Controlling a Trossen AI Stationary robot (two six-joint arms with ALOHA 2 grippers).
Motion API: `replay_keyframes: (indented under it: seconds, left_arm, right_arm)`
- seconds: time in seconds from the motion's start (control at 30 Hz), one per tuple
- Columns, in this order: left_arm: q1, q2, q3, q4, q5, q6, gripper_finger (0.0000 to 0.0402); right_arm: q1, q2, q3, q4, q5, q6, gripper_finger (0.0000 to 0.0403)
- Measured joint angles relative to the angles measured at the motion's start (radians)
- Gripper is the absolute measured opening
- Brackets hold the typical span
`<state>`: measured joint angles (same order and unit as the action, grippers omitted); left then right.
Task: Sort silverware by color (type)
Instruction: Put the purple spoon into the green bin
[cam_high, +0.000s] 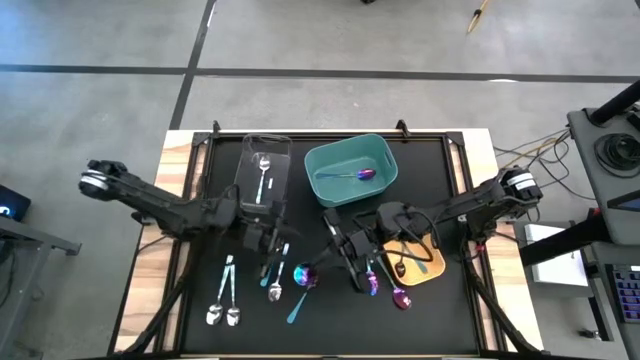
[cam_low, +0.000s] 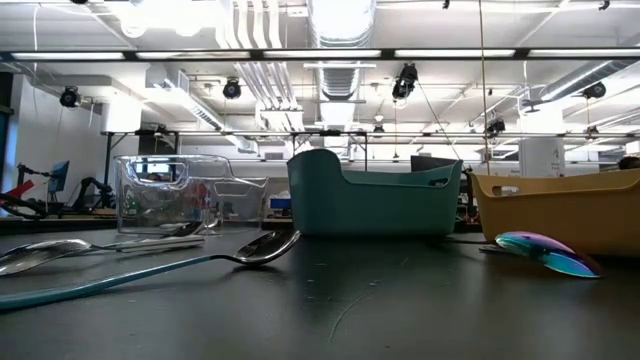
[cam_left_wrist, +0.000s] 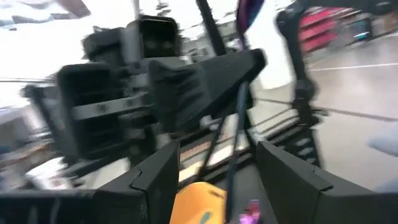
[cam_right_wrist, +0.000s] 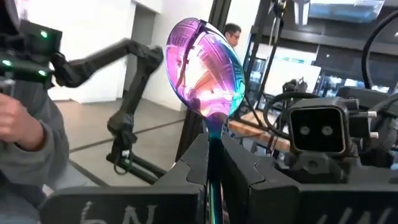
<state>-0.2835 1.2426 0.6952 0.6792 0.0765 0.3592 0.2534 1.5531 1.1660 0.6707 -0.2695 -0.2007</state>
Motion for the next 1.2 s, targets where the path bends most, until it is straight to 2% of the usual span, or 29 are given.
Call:
replay_keyframes:
  seconds: [0.1,0.3,0.5,0.6,0.73,0.8,0.83,1.2]
  left_arm:
    - [0.015,0.075,0.027,0.060,0.064,-0.027,0.0196]
    - [0.020,0.178,0.090,0.077,0.118,-0.036,0.0196]
    - [0.020,0.235,0.128,0.083,0.127,-0.047,0.0187]
    - [0.021,0.241,0.129,0.081,0.126,-0.046,0.0156]
    - [0.022,0.233,0.129,0.086,0.114,-0.038,0.0078]
    - [0.022,0.230,0.129,0.087,0.089,-0.036,0.0027]
    - [0.022,0.229,0.129,0.086,0.070,-0.034,0.0015]
    - [0.021,0.169,0.128,-0.045,-0.186,-0.012,0.0000]
  right_arm:
    - [-0.003,0.005,0.002,0.003,-0.001,-0.002,0.0013]
    - [-0.016,0.005,0.002,-0.007,0.001,-0.002,0.0013]
    - [-0.019,0.004,0.002,-0.003,0.000,-0.020,0.0013]
    - [-0.020,0.004,0.002,-0.003,0.000,-0.020,0.0013]
    - [-0.020,0.004,0.002,-0.003,0.000,-0.020,0.0013]
    - [-0.020,0.004,0.002,-0.004,-0.001,-0.020,0.0014]
    - [-0.020,0.004,0.002,-0.004,0.001,-0.019,0.0018]
    - [-0.021,-0.025,0.004,-0.058,0.198,0.017,0.0110]
